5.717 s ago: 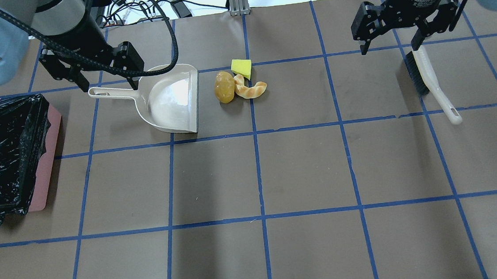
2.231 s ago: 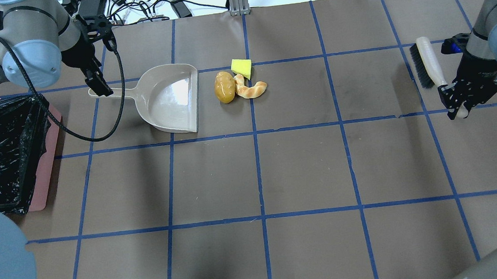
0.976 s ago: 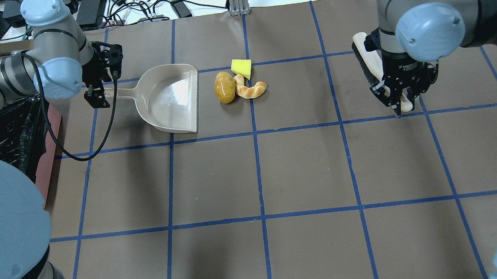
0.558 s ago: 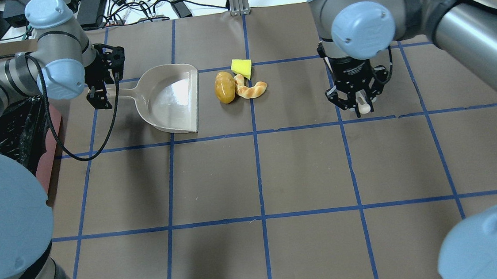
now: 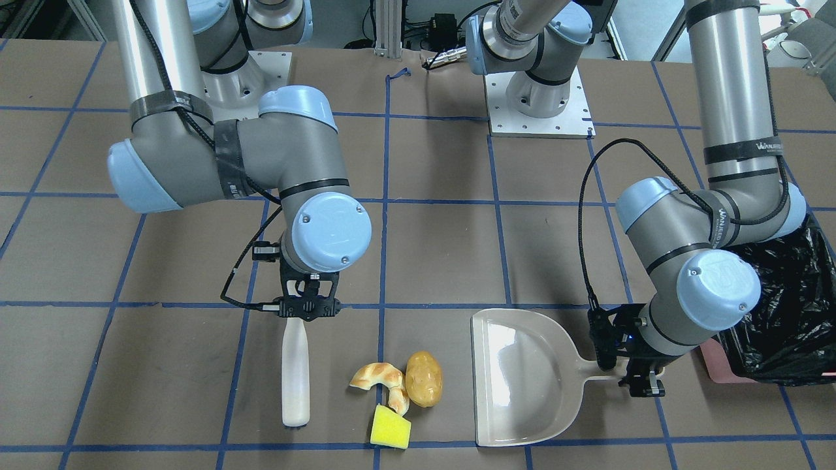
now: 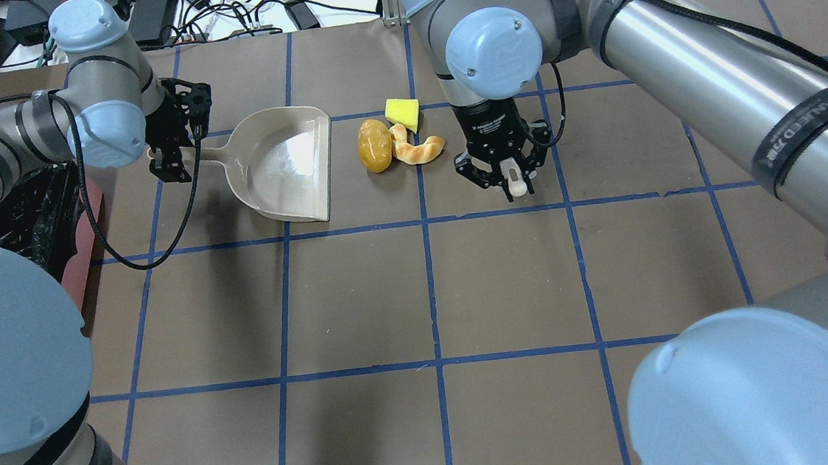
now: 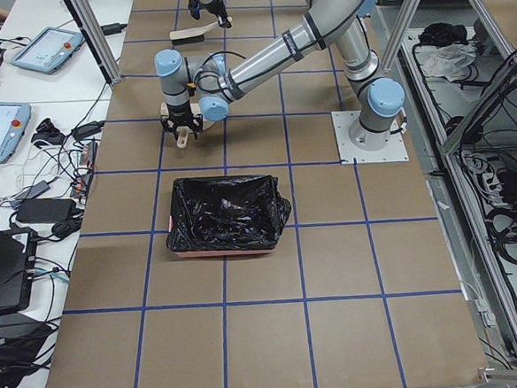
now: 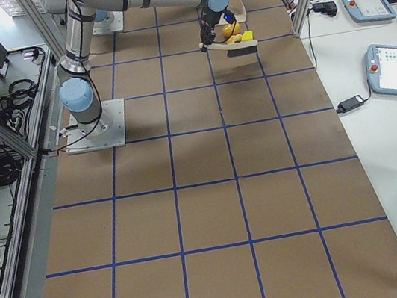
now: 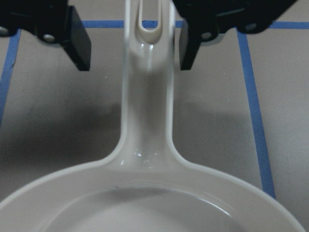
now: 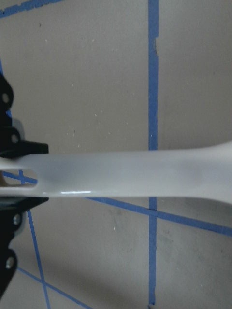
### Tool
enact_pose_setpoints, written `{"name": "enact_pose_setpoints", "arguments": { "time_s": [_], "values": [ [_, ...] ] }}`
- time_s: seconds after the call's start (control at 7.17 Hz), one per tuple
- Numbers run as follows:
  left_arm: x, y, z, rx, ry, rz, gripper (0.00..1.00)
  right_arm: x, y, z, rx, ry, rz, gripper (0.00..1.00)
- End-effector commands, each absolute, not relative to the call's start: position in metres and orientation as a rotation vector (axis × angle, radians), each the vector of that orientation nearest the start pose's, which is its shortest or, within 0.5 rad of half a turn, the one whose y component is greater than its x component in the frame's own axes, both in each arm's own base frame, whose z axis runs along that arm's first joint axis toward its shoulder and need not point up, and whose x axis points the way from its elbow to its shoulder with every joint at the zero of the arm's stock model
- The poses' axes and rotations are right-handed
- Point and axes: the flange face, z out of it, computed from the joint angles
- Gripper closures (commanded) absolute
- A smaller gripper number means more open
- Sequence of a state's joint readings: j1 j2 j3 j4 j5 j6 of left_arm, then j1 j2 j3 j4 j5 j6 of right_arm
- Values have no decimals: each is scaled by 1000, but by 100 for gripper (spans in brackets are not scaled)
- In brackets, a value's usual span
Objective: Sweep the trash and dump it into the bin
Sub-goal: 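Lift the brush with the right gripper and move it toward the food items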
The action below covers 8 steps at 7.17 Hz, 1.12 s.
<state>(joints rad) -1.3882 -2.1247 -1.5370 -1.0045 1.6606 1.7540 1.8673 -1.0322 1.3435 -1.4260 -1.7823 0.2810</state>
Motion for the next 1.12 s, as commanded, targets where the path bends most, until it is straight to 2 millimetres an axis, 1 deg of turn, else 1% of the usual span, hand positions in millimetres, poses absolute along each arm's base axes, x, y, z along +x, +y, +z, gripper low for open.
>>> {"name": "enact_pose_setpoints", "arguments": {
  "time_s": [0.0,0.14,0.28,0.42,0.56,0.7,0.84,0.98],
  "values": [
    [-4,-683,236,2174,2167,21,44,335,-562,251,-108,3415,691,100],
    [-4,-683,236,2173,2163,27,52,346,-560,245,-123,3421,697,100],
    [-4,-683,236,2175,2165,26,56,353,-558,245,-120,3425,690,100],
    [-4,-683,233,2177,2167,35,61,355,-558,247,-122,3426,678,100],
    [-4,-683,232,2177,2163,41,63,356,-561,248,-107,3427,664,100],
    [-4,-683,231,2178,2164,42,66,358,-564,236,-77,3431,683,100],
    [-4,-684,229,2179,2166,42,67,362,-568,239,-46,3405,671,100],
    [-4,-684,229,2179,2165,44,68,362,-568,238,-44,3406,670,100]
  ]
}}
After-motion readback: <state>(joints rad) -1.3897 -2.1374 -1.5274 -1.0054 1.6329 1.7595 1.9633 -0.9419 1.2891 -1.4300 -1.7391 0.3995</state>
